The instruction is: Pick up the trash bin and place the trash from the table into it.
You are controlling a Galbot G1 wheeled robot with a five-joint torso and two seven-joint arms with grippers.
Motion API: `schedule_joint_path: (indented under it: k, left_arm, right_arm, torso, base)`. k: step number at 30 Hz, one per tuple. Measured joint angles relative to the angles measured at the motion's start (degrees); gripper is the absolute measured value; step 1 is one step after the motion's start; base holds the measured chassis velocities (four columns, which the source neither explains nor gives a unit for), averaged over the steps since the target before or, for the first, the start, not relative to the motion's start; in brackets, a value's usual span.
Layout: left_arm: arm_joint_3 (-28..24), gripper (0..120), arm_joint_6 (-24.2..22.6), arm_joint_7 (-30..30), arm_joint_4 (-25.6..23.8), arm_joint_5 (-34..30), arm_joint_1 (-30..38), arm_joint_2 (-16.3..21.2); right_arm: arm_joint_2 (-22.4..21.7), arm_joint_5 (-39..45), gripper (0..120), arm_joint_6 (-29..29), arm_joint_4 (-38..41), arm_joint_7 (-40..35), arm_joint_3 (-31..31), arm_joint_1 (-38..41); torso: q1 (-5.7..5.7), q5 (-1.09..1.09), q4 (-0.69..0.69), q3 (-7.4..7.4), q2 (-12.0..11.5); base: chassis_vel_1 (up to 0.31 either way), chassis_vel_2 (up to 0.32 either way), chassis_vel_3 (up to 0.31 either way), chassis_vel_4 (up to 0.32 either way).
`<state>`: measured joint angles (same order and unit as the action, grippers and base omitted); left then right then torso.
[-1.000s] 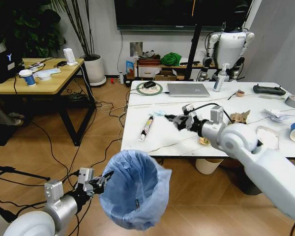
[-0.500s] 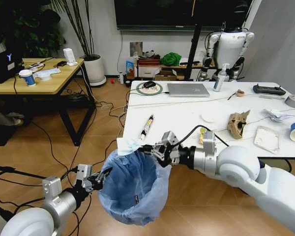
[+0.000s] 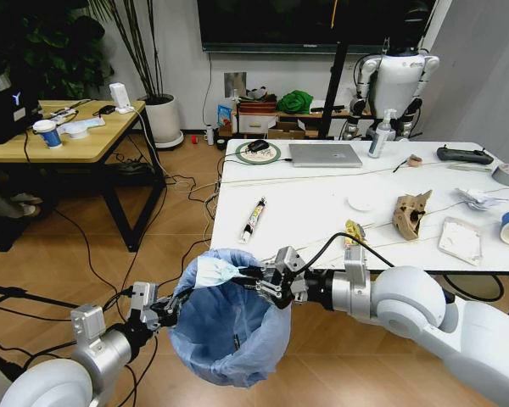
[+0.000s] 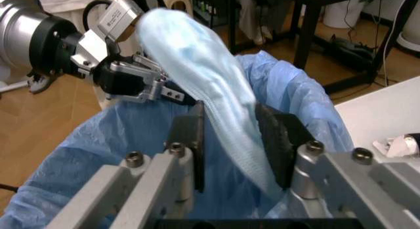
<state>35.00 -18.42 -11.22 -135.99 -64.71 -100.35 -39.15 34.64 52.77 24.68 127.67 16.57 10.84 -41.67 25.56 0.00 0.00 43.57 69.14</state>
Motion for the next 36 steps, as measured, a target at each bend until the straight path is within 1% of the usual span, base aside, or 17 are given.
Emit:
schedule_joint_path:
  k: [3,5,6,7,9,10,11,12,17,18,23,25,26,30,31,33,36]
  left_arm:
    - [0.0,0,0.0,0.0,0.0,0.0,0.1,-0.1]
    - [0.0,0,0.0,0.0,0.0,0.1,0.1,-0.1]
    - [0.0,0,-0.1,0.0,0.0,0.1,0.0,-0.2]
    - [0.0,0,-0.1,0.0,0.0,0.2,-0.1,-0.3]
    - [0.0,0,-0.1,0.0,0.0,0.4,-0.5,-0.4]
    - [0.0,0,-0.1,0.0,0.0,0.7,-0.8,-0.5]
    - [0.0,0,-0.1,0.0,0.0,0.7,-0.8,-0.5]
    - [0.0,0,-0.1,0.0,0.0,0.8,-1.0,-0.5]
    - [0.5,0,-0.1,0.1,0.3,1.3,-2.6,-0.9]
    - [0.5,0,-0.1,0.1,0.3,1.3,-2.6,-0.9]
    - [1.5,0,0.0,0.3,0.9,1.8,-4.1,-1.3]
    - [1.9,0,0.0,0.3,0.9,1.8,-4.5,-0.8]
    - [1.9,0,0.0,0.3,0.9,1.8,-4.5,-0.8]
    - [1.9,0,0.0,0.0,0.6,1.3,-4.4,-0.4]
    - [1.9,0,0.0,0.0,0.6,1.3,-4.4,-0.4]
    - [1.9,0,-0.1,-0.1,0.6,1.3,-4.3,-0.4]
    - [1.9,0,-0.1,-0.1,0.6,1.3,-4.3,-0.4]
  right_arm:
    - [-0.3,0.0,45,0.2,0.3,-0.1,-0.1,-0.2]
    - [-0.4,0.0,47,0.2,0.3,-0.1,-0.2,-0.2]
    - [-0.4,0.0,53,0.2,0.4,-0.1,-0.2,-0.2]
    - [-0.4,0.0,54,0.2,0.4,-0.1,-0.4,-0.3]
    - [-0.3,0.0,66,0.2,0.5,-0.4,-1.1,-0.5]
    - [0.0,0.0,70,0.2,0.5,-0.6,-1.8,-0.5]
    - [0.0,0.0,70,0.2,0.5,-0.6,-1.8,-0.5]
    - [0.3,0.1,75,0.2,0.6,-0.7,-2.3,-0.5]
    - [5.0,1.2,95,-0.2,-1.7,-3.8,-6.0,1.4]
    - [5.0,1.2,95,-0.2,-1.7,-3.8,-6.0,1.4]
    - [11.9,1.0,100,-0.1,-7.9,-7.7,-7.9,3.1]
    - [14.7,0.5,100,1.5,-11.2,-11.3,-8.0,3.9]
    - [14.7,0.5,100,1.5,-11.2,-11.3,-8.0,3.9]
    - [20.9,-0.9,100,4.3,-19.3,-22.0,-5.3,5.9]
    - [20.9,-0.9,100,4.3,-19.3,-22.0,-5.3,5.9]
    - [22.7,-0.9,100,5.4,-21.3,-25.6,-4.5,6.2]
    - [26.1,-0.2,100,9.4,-23.8,-34.3,-2.8,7.0]
  torso:
    - [0.0,0.0,0.0,0.0,0.0]
    - [0.0,0.0,0.0,0.0,0.0]
    - [0.0,0.0,0.0,0.0,0.0]
    - [0.0,0.0,0.0,0.0,0.0]
    - [0.0,0.0,0.0,0.0,0.0]
    - [0.0,0.0,0.0,0.0,0.0]
    - [0.0,0.0,0.0,0.0,0.0]
    - [0.0,0.0,0.0,0.0,0.0]
    - [0.0,-0.01,0.0,0.0,0.0]
    - [0.0,-0.01,0.0,0.0,0.0]
    - [0.0,0.0,0.01,0.0,0.0]
    - [0.0,-0.02,0.01,0.0,0.0]
    - [0.0,-0.02,0.01,0.0,0.0]
    - [0.01,-0.01,0.01,0.0,0.0]
    - [0.01,-0.01,0.01,0.0,0.0]
    - [0.01,-0.01,0.0,0.01,0.0]
    - [0.01,-0.02,0.0,0.01,0.0]
  base:
    - [0.0,0.0,0.0,0.0]
    - [0.0,0.0,0.0,0.0]
    - [0.0,0.0,0.0,0.0]
    - [0.0,0.0,0.0,0.0]
    - [0.0,0.0,0.0,0.0]
    - [0.0,0.0,0.0,0.0]
    - [0.0,0.0,0.0,0.0]
    - [0.0,0.0,0.0,0.0]
    - [0.0,0.0,0.0,0.0]
    - [0.0,0.0,0.0,0.0]
    - [0.0,0.0,0.0,0.0]
    - [0.0,0.0,0.0,0.0]
    - [0.0,0.0,0.0,0.0]
    - [0.0,0.0,0.0,0.0]
    - [0.0,0.0,0.0,0.0]
    - [0.0,0.0,0.0,0.0]
    - [0.0,0.0,0.0,0.0]
